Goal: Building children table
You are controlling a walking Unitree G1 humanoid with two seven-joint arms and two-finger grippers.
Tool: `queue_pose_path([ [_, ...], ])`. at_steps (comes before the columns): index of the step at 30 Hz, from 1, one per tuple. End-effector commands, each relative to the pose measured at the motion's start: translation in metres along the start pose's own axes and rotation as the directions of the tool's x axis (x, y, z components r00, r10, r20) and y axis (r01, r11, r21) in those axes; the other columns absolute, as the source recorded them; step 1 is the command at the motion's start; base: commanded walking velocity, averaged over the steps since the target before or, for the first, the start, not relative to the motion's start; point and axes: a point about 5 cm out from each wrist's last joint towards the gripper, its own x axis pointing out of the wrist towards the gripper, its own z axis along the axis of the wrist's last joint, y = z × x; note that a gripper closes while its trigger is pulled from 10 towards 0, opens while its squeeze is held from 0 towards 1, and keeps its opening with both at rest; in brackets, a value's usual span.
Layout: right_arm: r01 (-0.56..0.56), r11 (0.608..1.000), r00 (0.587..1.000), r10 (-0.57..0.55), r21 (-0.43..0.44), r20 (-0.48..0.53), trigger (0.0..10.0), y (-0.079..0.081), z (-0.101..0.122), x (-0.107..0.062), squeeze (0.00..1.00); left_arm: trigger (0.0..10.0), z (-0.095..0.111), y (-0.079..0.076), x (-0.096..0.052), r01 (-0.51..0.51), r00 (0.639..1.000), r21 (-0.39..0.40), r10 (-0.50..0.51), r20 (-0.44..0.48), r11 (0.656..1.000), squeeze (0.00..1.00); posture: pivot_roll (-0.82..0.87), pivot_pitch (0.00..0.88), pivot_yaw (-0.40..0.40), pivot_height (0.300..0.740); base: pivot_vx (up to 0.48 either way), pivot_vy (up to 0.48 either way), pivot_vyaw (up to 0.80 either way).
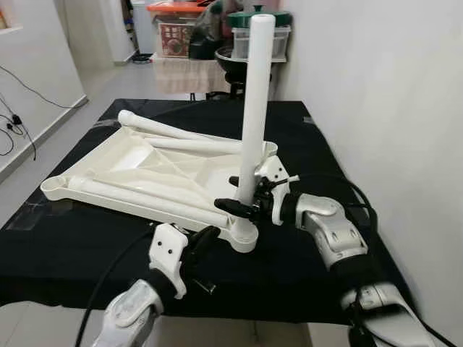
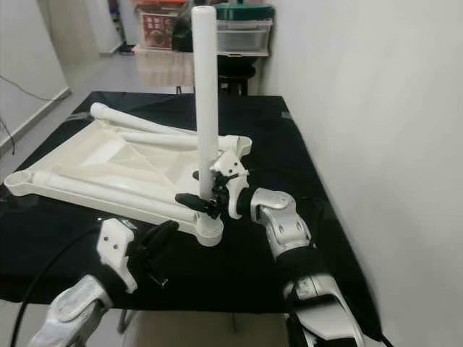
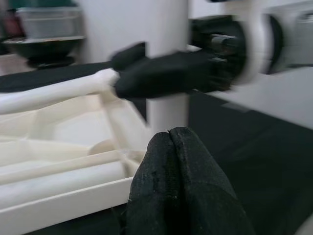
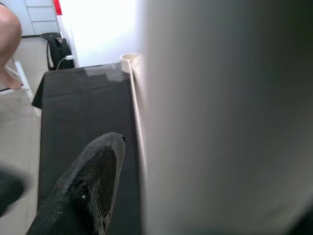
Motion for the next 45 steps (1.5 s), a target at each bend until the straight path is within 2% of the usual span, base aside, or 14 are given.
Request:
queue_pose_path([
  [1,-0.021,1.000,1.000,0.020,0.009,0.008,10.0,0.002,-0.002,0.002,0.00,10.0,-0.002,0.000,-0.002,0.011,1.000,-0.001,-0.011,-0.023,1.000,0.00,0.07,0.000,-0.043,0.740,0.000,0.000,0.00],
  [3,-0.031,0.999,0.999,0.031,0.011,0.022,10.0,-0.006,0.006,0.002,0.00,10.0,0.002,-0.003,-0.005,0.029,0.999,-0.009,-0.029,-0.023,1.000,0.00,0.08,0.010,-0.044,0.740,0.000,0.000,0.00],
  [4,-0.055,0.998,0.998,0.055,0.012,0.042,2.3,-0.012,0.016,0.001,0.00,10.0,0.006,-0.004,-0.010,0.030,0.999,-0.008,-0.030,-0.025,1.000,0.00,0.11,0.045,-0.052,0.740,0.000,0.000,0.00],
  [6,-0.078,0.997,0.996,0.077,0.015,0.052,0.0,-0.016,0.023,-0.001,0.00,10.0,0.009,-0.004,-0.015,0.029,0.999,-0.006,-0.029,-0.026,1.000,0.00,0.12,0.061,-0.058,0.740,0.000,0.000,0.00],
  [17,-0.119,0.993,0.993,0.119,0.006,0.027,0.0,-0.025,0.024,-0.015,0.00,10.0,0.016,-0.012,-0.025,0.033,0.999,-0.023,-0.034,-0.030,0.999,0.00,0.10,0.097,-0.046,0.740,0.000,0.000,0.00],
  [22,0.135,0.991,0.991,-0.135,0.003,-0.018,0.0,-0.013,-0.009,-0.028,0.00,10.0,0.014,-0.015,-0.025,0.032,0.999,-0.039,-0.033,-0.031,0.999,0.00,0.05,0.102,-0.068,0.740,0.000,0.000,0.00],
  [23,0.404,0.912,0.914,-0.405,0.071,-0.009,0.0,-0.001,-0.023,-0.026,0.00,10.0,0.010,-0.014,-0.027,0.021,0.999,-0.042,-0.023,-0.042,0.999,0.00,0.05,0.104,-0.084,0.740,0.000,0.000,0.00],
  [24,0.668,0.715,0.742,-0.660,0.206,-0.118,0.0,0.027,-0.053,-0.034,0.00,10.0,0.006,-0.016,-0.031,0.011,0.998,-0.050,-0.014,-0.060,0.999,0.00,0.04,0.088,-0.076,0.740,0.000,0.000,0.00],
  [29,0.812,0.546,0.584,-0.763,0.209,-0.277,0.0,0.096,-0.087,-0.052,0.00,10.0,0.006,-0.023,-0.035,-0.010,0.997,-0.102,0.002,-0.077,0.995,0.00,0.02,0.090,-0.046,0.740,0.000,0.000,0.00],
  [38,0.796,0.587,0.604,-0.785,0.151,-0.135,1.3,0.073,-0.060,-0.021,0.00,10.0,-0.005,-0.034,-0.010,0.127,0.987,-0.147,-0.139,-0.076,0.981,0.00,-0.07,0.000,0.048,0.740,0.000,0.000,0.00],
  [39,0.769,0.617,0.636,-0.762,0.167,-0.118,10.0,0.059,-0.053,-0.018,0.00,10.0,-0.005,-0.033,-0.001,0.142,0.987,-0.128,-0.151,-0.062,0.982,0.00,-0.07,0.000,0.027,0.740,0.000,0.000,0.00],
  [40,0.769,0.617,0.636,-0.762,0.167,-0.118,10.0,0.059,-0.053,-0.018,0.00,10.0,-0.005,-0.033,-0.001,0.142,0.987,-0.128,-0.151,-0.062,0.982,0.00,-0.07,0.000,0.027,0.740,0.000,0.000,0.00],
  [41,0.740,0.653,0.671,-0.734,0.162,-0.107,10.0,0.051,-0.046,-0.015,0.87,10.0,-0.005,-0.031,0.006,0.140,0.988,-0.117,-0.147,-0.051,0.983,0.00,-0.06,0.000,0.013,0.740,0.000,0.000,0.00],
  [45,0.536,0.834,0.842,-0.540,0.132,-0.005,10.0,0.032,-0.019,-0.011,1.00,10.0,-0.009,-0.021,0.013,0.083,0.995,-0.100,-0.089,-0.053,0.992,0.00,-0.05,0.000,-0.019,0.740,0.000,0.000,0.00],
])
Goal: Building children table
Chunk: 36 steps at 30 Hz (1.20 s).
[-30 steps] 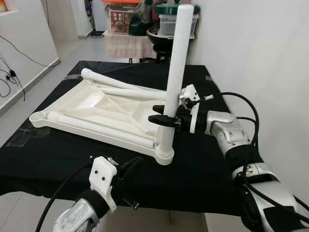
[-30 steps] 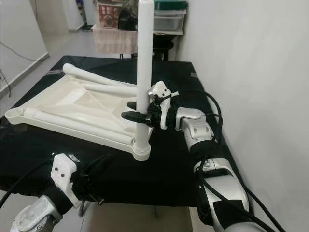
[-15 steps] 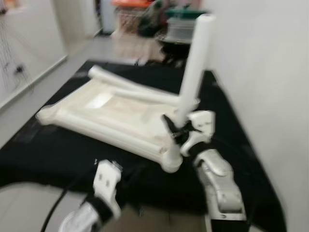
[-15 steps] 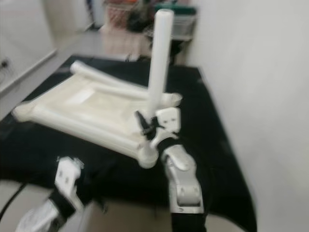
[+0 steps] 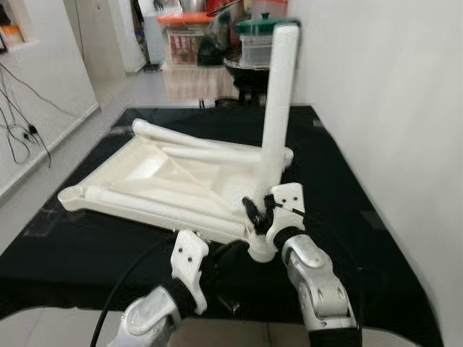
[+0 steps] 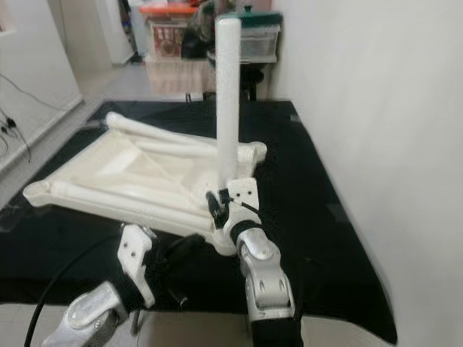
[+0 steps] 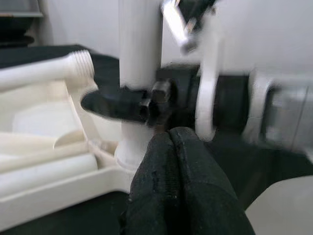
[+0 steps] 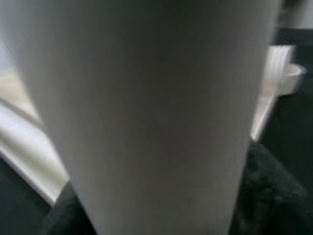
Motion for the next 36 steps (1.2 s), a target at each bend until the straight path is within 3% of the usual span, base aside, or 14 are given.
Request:
queue_pose_path([
  [1,-0.249,0.967,0.964,0.253,-0.047,0.079,10.0,-0.005,0.030,0.009,0.83,10.0,-0.005,0.010,-0.002,-0.067,0.998,0.015,0.068,-0.013,0.998,0.00,-0.04,0.000,-0.024,0.740,0.000,0.000,0.00],
  [3,-0.249,0.967,0.964,0.253,-0.047,0.079,10.0,-0.005,0.030,0.009,0.83,10.0,-0.005,0.010,-0.002,-0.067,0.998,0.015,0.068,-0.013,0.998,0.00,-0.04,0.000,-0.024,0.740,0.000,0.000,0.00],
  [4,-0.317,0.946,0.942,0.322,-0.073,0.089,10.0,-0.009,0.037,0.010,0.83,10.0,-0.006,0.011,-0.002,-0.080,0.997,0.015,0.080,-0.016,0.997,0.00,-0.04,0.000,-0.024,0.740,0.000,0.000,0.00],
  [5,-0.444,0.884,0.887,0.457,-0.144,0.069,10.0,-0.012,0.043,0.009,0.00,10.0,-0.006,0.013,-0.001,-0.095,0.995,0.012,0.095,-0.013,0.995,0.00,-0.03,0.000,-0.028,0.740,0.000,0.000,0.00],
  [6,-0.444,0.884,0.887,0.457,-0.144,0.069,10.0,-0.012,0.043,0.009,0.00,10.0,-0.006,0.013,-0.001,-0.095,0.995,0.012,0.095,-0.013,0.995,0.00,-0.03,0.000,-0.028,0.740,0.000,0.000,0.00],
  [8,-0.632,0.745,0.767,0.640,-0.213,-0.039,10.0,-0.019,0.045,0.010,0.00,10.0,-0.005,0.018,0.002,-0.098,0.995,0.020,0.098,-0.009,0.995,0.00,-0.01,0.000,-0.027,0.740,0.000,0.000,0.00],
  [10,-0.719,0.658,0.689,0.717,-0.223,-0.107,10.0,-0.023,0.048,0.014,0.00,10.0,-0.005,0.019,0.005,-0.089,0.996,0.026,0.089,-0.007,0.996,0.00,0.00,0.000,-0.023,0.740,0.000,0.000,0.00],
  [14,-0.761,0.617,0.643,0.758,-0.201,-0.108,10.0,-0.026,0.057,0.020,0.00,10.0,-0.007,0.017,0.007,-0.073,0.997,0.029,0.073,-0.013,0.997,0.00,0.00,0.000,-0.017,0.740,0.000,0.000,0.00],
  [22,-0.771,0.618,0.635,0.763,-0.152,-0.119,10.0,-0.036,0.061,0.028,0.00,10.0,-0.015,0.010,-0.001,-0.058,0.997,0.018,0.059,-0.050,0.998,0.00,0.02,0.000,-0.010,0.740,0.000,0.000,0.00],
  [23,-0.770,0.622,0.638,0.761,-0.144,-0.122,2.5,-0.039,0.060,0.028,0.00,10.0,-0.017,0.010,-0.004,-0.058,0.997,0.017,0.059,-0.057,0.998,0.00,0.03,0.000,-0.010,0.740,0.000,0.000,0.00],
  [24,-0.763,0.633,0.646,0.754,-0.132,-0.117,0.0,-0.042,0.059,0.028,0.00,10.0,-0.018,0.009,-0.006,-0.058,0.996,0.016,0.059,-0.061,0.998,0.00,0.03,0.000,-0.009,0.740,0.000,0.000,0.00],
  [30,-0.745,0.657,0.667,0.738,-0.118,-0.102,0.0,-0.053,0.051,0.022,0.00,10.0,-0.019,0.008,-0.010,-0.057,0.996,0.013,0.057,-0.064,0.998,0.00,0.02,0.000,-0.006,0.740,0.000,0.000,0.00],
  [33,-0.709,0.694,0.705,0.702,-0.129,-0.097,0.0,-0.061,0.042,0.018,0.00,10.0,-0.020,0.008,-0.010,-0.056,0.996,0.013,0.057,-0.064,0.998,0.00,0.02,0.000,-0.008,0.740,0.000,0.000,0.00],
  [36,-0.466,0.880,0.885,0.460,-0.095,-0.076,0.0,-0.068,0.012,0.010,0.00,10.0,-0.022,0.007,-0.013,-0.059,0.996,0.011,0.060,-0.063,0.998,0.00,0.01,0.000,-0.034,0.740,0.000,0.000,0.00],
])
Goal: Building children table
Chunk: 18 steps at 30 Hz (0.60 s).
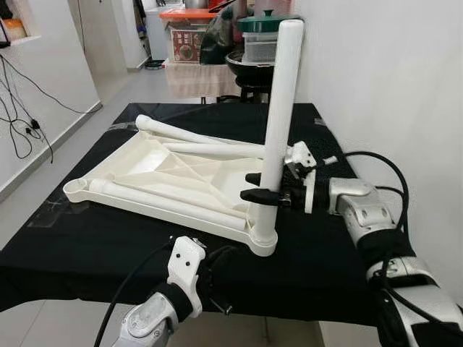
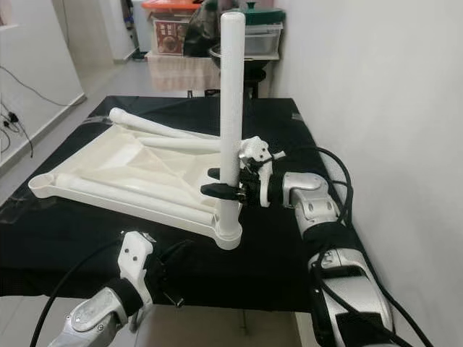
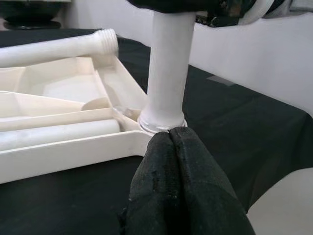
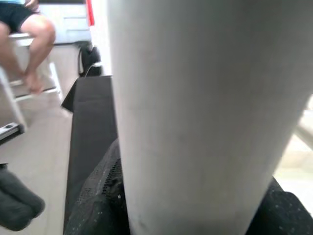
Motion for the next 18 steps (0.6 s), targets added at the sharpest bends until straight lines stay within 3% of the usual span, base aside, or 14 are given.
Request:
queue_pose_path([
  [1,0.349,0.934,0.934,-0.342,0.069,-0.099,0.0,0.005,-0.037,-0.003,0.00,10.0,-0.002,0.000,-0.005,-0.006,1.000,0.002,0.006,-0.003,1.000,0.00,0.01,0.000,-0.037,0.740,0.000,0.000,0.00],
  [2,0.349,0.934,0.934,-0.342,0.069,-0.099,0.0,0.005,-0.037,-0.003,0.00,10.0,-0.002,0.000,-0.005,-0.006,1.000,0.002,0.006,-0.003,1.000,0.00,0.01,0.000,-0.037,0.740,0.000,0.000,0.00],
  [3,0.623,0.759,0.781,-0.615,0.190,-0.108,0.0,0.016,-0.048,0.002,0.00,10.0,-0.003,0.000,-0.006,-0.009,1.000,0.001,0.009,-0.004,1.000,0.00,0.02,0.000,-0.030,0.740,0.000,0.000,0.00],
  [4,0.623,0.759,0.781,-0.615,0.190,-0.108,0.0,0.016,-0.048,0.002,0.00,10.0,-0.003,0.000,-0.006,-0.009,1.000,0.001,0.009,-0.004,1.000,0.00,0.02,0.000,-0.030,0.740,0.000,0.000,0.00],
  [5,0.778,0.568,0.619,-0.767,0.269,-0.170,0.0,0.025,-0.057,-0.002,0.00,10.0,-0.003,0.000,-0.006,-0.012,1.000,0.001,0.012,-0.005,1.000,0.00,0.02,0.000,-0.030,0.740,0.000,0.000,0.00],
  [6,0.820,0.507,0.561,-0.805,0.267,-0.194,0.0,0.044,-0.064,0.003,0.00,10.0,-0.004,0.001,-0.006,-0.019,1.000,-0.001,0.019,-0.006,1.000,0.00,0.00,0.000,-0.003,0.740,0.000,0.000,0.00],
  [7,0.783,0.567,0.616,-0.764,0.256,-0.190,0.0,0.058,-0.068,0.018,0.00,10.0,-0.006,0.000,-0.004,-0.014,1.000,0.002,0.014,-0.013,1.000,0.00,-0.01,0.000,0.004,0.740,0.000,0.000,0.00],
  [8,0.783,0.567,0.616,-0.764,0.256,-0.190,0.0,0.058,-0.068,0.018,0.00,10.0,-0.006,0.000,-0.004,-0.014,1.000,0.002,0.014,-0.013,1.000,0.00,-0.01,0.000,0.004,0.740,0.000,0.000,0.00],
  [9,0.722,0.651,0.690,-0.703,0.236,-0.171,0.0,0.067,-0.069,0.032,0.00,10.0,-0.007,0.000,-0.002,-0.010,1.000,0.005,0.010,-0.019,1.000,0.00,-0.01,0.000,0.000,0.740,0.000,0.000,0.00],
  [11,0.722,0.651,0.690,-0.703,0.236,-0.171,0.0,0.067,-0.069,0.032,0.00,10.0,-0.007,0.000,-0.002,-0.010,1.000,0.005,0.010,-0.019,1.000,0.00,-0.01,0.000,0.000,0.740,0.000,0.000,0.00],
  [13,0.705,0.686,0.709,-0.694,0.183,-0.129,0.0,0.059,-0.063,0.042,0.00,10.0,-0.009,0.001,0.001,0.000,1.000,0.003,0.000,-0.018,1.000,0.00,0.01,0.000,-0.018,0.740,0.000,0.000,0.00],
  [16,0.730,0.662,0.682,-0.721,0.170,-0.119,0.0,0.052,-0.058,0.042,0.00,10.0,-0.010,0.002,0.002,-0.006,1.000,0.002,0.006,-0.015,1.000,0.00,0.01,0.000,-0.017,0.740,0.000,0.000,0.00],
  [17,0.739,0.657,0.673,-0.730,0.151,-0.119,8.4,0.047,-0.053,0.043,0.00,10.0,-0.011,0.002,0.003,-0.012,1.000,0.002,0.012,-0.015,1.000,0.00,0.01,0.000,-0.018,0.740,0.000,0.000,0.00],
  [18,0.737,0.659,0.674,-0.731,0.150,-0.105,10.0,0.043,-0.045,0.044,0.00,10.0,-0.012,0.003,0.005,-0.020,1.000,-0.006,0.020,-0.009,1.000,0.00,0.00,0.000,-0.017,0.740,0.000,0.000,0.00],
])
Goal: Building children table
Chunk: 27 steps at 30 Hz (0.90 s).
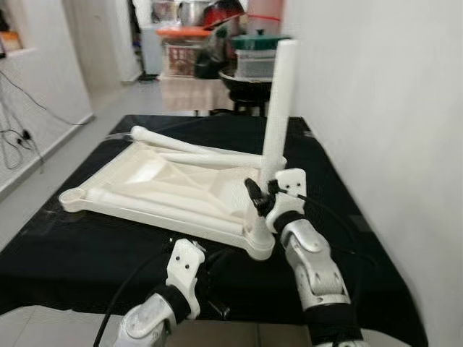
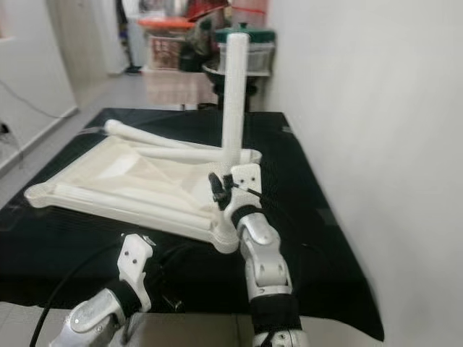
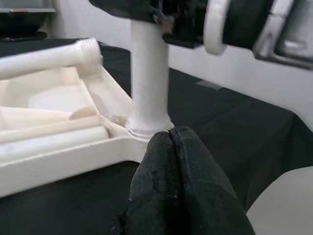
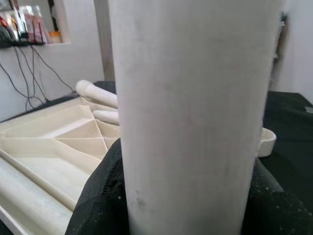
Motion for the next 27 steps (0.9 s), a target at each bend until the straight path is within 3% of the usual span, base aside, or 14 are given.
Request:
queue_pose_path([
  [1,0.051,0.998,0.992,-0.047,0.024,-0.119,10.0,-0.008,-0.022,-0.003,0.00,10.0,-0.003,0.002,0.001,-0.012,1.000,-0.005,0.012,-0.004,1.000,0.00,0.00,0.000,-0.017,0.740,0.000,0.000,0.00],
  [2,0.051,0.998,0.992,-0.047,0.024,-0.119,10.0,-0.008,-0.022,-0.003,0.00,10.0,-0.003,0.002,0.001,-0.012,1.000,-0.005,0.012,-0.004,1.000,0.00,0.00,0.000,-0.017,0.740,0.000,0.000,0.00],
  [3,0.029,0.999,0.994,-0.026,0.034,-0.102,10.0,-0.007,-0.016,-0.002,1.00,10.0,-0.004,0.002,0.002,-0.007,1.000,-0.008,0.007,-0.006,1.000,0.00,0.00,0.000,-0.018,0.740,0.000,0.000,0.00],
  [5,0.003,0.999,0.996,0.000,0.037,-0.088,10.0,-0.004,-0.010,-0.001,1.00,10.0,-0.004,0.003,0.003,-0.003,1.000,-0.009,0.003,-0.008,1.000,0.00,0.00,0.000,-0.017,0.740,0.000,0.000,0.00],
  [8,-0.124,0.991,0.991,0.126,0.046,-0.034,10.0,0.001,0.003,0.002,1.00,10.0,-0.005,0.003,0.003,0.002,1.000,-0.017,-0.002,-0.013,1.000,0.00,0.01,0.000,-0.015,0.740,0.000,0.000,0.00],
  [10,-0.280,0.960,0.960,0.280,0.024,0.003,10.0,0.004,0.011,0.005,1.00,10.0,-0.006,0.004,0.004,0.001,1.000,-0.025,-0.001,-0.015,1.000,0.00,0.01,0.000,-0.015,0.740,0.000,0.000,0.00],
  [11,-0.410,0.912,0.912,0.410,-0.023,0.007,10.0,0.007,0.015,0.005,0.00,10.0,-0.007,0.004,0.005,0.005,1.000,-0.022,-0.005,-0.017,1.000,0.00,0.02,0.000,-0.016,0.740,0.000,0.000,0.00],
  [12,-0.490,0.870,0.872,0.490,-0.054,-0.001,10.0,0.009,0.016,0.004,0.00,10.0,-0.007,0.004,0.006,0.008,1.000,-0.020,-0.008,-0.018,1.000,0.00,0.02,0.000,-0.016,0.740,0.000,0.000,0.00],
  [14,-0.490,0.870,0.872,0.490,-0.054,-0.001,10.0,0.009,0.016,0.004,0.00,10.0,-0.007,0.004,0.006,0.008,1.000,-0.020,-0.008,-0.018,1.000,0.00,0.02,0.000,-0.016,0.740,0.000,0.000,0.00],
  [15,-0.716,0.687,0.697,0.713,-0.125,-0.073,10.0,0.010,0.016,-0.002,0.00,10.0,-0.009,0.005,0.007,0.007,1.000,-0.016,-0.008,-0.020,1.000,0.00,0.03,0.000,-0.019,0.740,0.000,0.000,0.00],
  [16,-0.772,0.621,0.634,0.765,-0.133,-0.109,10.0,0.007,0.016,-0.002,0.00,10.0,-0.009,0.006,0.007,0.005,1.000,-0.014,-0.005,-0.020,1.000,0.00,0.03,0.000,-0.021,0.740,0.000,0.000,0.00],
  [17,-0.802,0.582,0.597,0.792,-0.135,-0.131,10.0,0.005,0.015,-0.003,0.00,10.0,-0.010,0.007,0.007,0.004,1.000,-0.012,-0.004,-0.020,1.000,0.00,0.04,0.000,-0.022,0.740,0.000,0.000,0.00],
  [21,-0.814,0.571,0.580,0.802,-0.102,-0.144,10.0,-0.001,0.017,0.002,0.00,10.0,-0.010,0.007,0.007,0.000,1.000,-0.009,-0.001,-0.019,1.000,0.00,0.04,0.000,-0.024,0.740,0.000,0.000,0.00],
  [27,-0.805,0.593,0.591,0.791,-0.040,-0.159,10.0,-0.014,0.018,0.014,0.00,10.0,-0.011,0.009,0.006,-0.007,1.000,-0.003,0.007,-0.020,1.000,0.00,0.06,0.000,-0.025,0.740,0.000,0.000,0.00],
])
